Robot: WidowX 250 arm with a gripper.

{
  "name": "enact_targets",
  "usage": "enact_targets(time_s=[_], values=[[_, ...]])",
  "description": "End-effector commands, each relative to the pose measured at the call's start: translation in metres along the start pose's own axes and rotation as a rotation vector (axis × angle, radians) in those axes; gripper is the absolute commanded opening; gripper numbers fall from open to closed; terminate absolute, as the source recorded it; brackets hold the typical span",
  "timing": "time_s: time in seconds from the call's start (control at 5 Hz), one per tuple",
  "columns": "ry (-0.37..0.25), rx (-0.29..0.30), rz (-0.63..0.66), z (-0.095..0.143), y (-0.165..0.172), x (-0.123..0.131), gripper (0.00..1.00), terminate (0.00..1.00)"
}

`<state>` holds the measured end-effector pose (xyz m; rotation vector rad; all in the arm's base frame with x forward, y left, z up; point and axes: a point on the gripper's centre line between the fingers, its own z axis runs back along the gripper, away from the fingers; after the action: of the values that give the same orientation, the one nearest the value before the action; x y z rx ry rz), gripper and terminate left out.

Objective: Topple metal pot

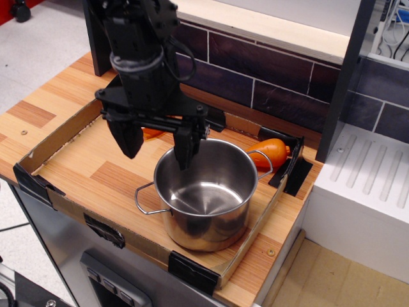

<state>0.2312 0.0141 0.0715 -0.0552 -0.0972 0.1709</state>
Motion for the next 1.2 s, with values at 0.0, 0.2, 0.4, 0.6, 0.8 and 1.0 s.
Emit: enact_targets(time_s=[0.0, 0.2, 0.4, 0.6, 0.8, 1.0], values=[[-0.006, 0.028, -0.016, -0.014, -0.007, 0.007, 1.00, 0.00], [-0.007, 0.047, -0.022, -0.020, -0.009, 0.005, 1.00, 0.00], [-0.020, 0.056, -0.024, -0.023, -0.010, 0.002, 0.00, 0.00], [-0.032, 0.050, -0.034, -0.020, -0.009, 0.001, 0.00, 0.00], [-0.062, 0.073, -0.040, -0.011, -0.007, 0.006, 0.00, 0.00], [-0.074, 0.134, -0.063, 0.007, 0.002, 0.012, 0.00, 0.00]])
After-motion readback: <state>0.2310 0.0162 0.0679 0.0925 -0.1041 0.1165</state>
